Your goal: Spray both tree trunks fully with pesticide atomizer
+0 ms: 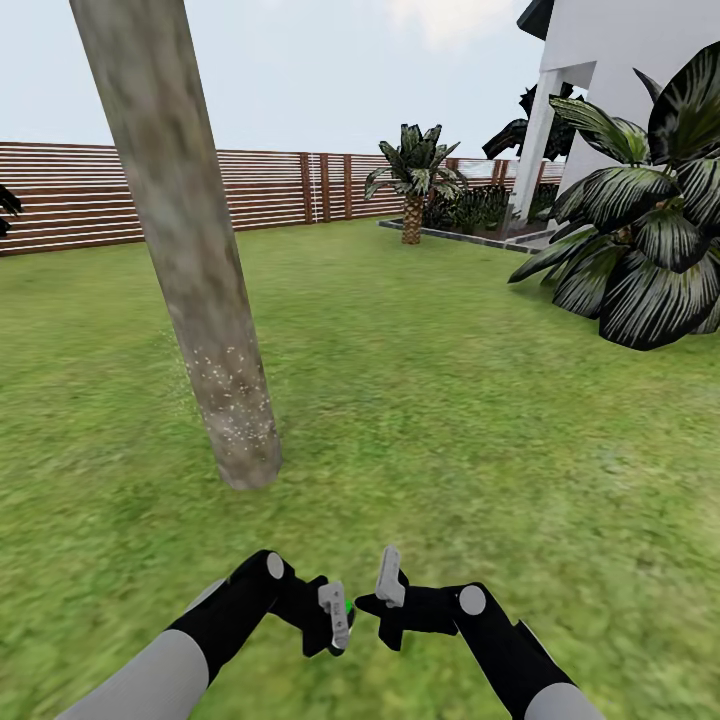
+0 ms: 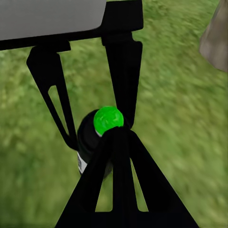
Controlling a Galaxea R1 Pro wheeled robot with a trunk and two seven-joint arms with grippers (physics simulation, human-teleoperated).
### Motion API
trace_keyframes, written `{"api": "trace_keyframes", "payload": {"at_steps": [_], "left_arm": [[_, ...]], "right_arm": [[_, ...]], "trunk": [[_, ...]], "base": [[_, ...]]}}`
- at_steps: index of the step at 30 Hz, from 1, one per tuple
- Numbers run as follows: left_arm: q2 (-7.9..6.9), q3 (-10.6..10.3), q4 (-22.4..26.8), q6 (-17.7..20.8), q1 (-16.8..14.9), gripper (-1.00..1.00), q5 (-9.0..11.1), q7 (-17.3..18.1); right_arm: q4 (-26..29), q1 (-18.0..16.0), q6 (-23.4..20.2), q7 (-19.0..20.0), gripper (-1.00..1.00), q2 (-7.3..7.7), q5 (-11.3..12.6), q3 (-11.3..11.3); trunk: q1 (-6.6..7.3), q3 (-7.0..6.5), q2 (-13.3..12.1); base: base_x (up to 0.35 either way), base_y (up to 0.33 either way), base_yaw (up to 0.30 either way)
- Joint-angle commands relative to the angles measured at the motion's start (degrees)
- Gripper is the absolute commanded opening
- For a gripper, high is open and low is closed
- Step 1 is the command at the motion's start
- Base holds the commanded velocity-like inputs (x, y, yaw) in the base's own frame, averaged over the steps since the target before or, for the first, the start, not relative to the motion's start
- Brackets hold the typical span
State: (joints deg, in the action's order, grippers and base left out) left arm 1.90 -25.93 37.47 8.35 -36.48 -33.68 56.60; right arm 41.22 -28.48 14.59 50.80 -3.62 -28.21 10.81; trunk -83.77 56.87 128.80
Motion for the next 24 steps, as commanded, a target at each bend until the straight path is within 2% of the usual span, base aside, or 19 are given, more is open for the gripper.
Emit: {"api": "trace_keyframes", "payload": {"at_steps": [1, 15, 18, 20, 24], "left_arm": [[0.07, 0.0, 0.1, 0.0, 0.0, -1.0, 0.0, 0.0], [-0.13, 0.0, -0.4, 0.0, 0.0, -1.0, 0.0, 0.0], [-0.85, 0.1, -1.1, -0.5, 0.0, -1.0, -0.3, 0.0], [-1.41, 0.2, -2.3, -2.3, -0.1, -1.0, -0.5, 0.0], [-3.4, 0.2, -3.8, -3.3, -0.1, -1.0, -0.6, 0.0]], "right_arm": [[0.0, 0.0, 0.0, 0.0, -1.0, 0.0, 0.0, 0.0], [0.0, 0.0, 0.0, 0.0, -1.0, 0.01, 0.0, 0.0], [-0.1, 0.0, 0.0, 0.0, -1.0, 0.01, -0.1, 0.1], [-0.1, 0.0, 0.0, 0.0, -1.0, 0.01, -0.1, 0.1], [-0.1, 0.0, 0.0, -0.1, -1.0, 0.1, -0.1, 0.1]], "trunk": [[0.0, 0.0, 0.0], [0.0, 0.0, 0.0], [0.0, 0.0, 0.0], [0.0, 0.0, 0.0], [0.0, 0.0, 0.0]], "base": [[0.0, 0.0, 0.0], [0.0, 0.0, 0.0], [0.0, 0.0, 0.0], [0.0, 0.0, 0.0], [0.0, 0.0, 0.0]]}}
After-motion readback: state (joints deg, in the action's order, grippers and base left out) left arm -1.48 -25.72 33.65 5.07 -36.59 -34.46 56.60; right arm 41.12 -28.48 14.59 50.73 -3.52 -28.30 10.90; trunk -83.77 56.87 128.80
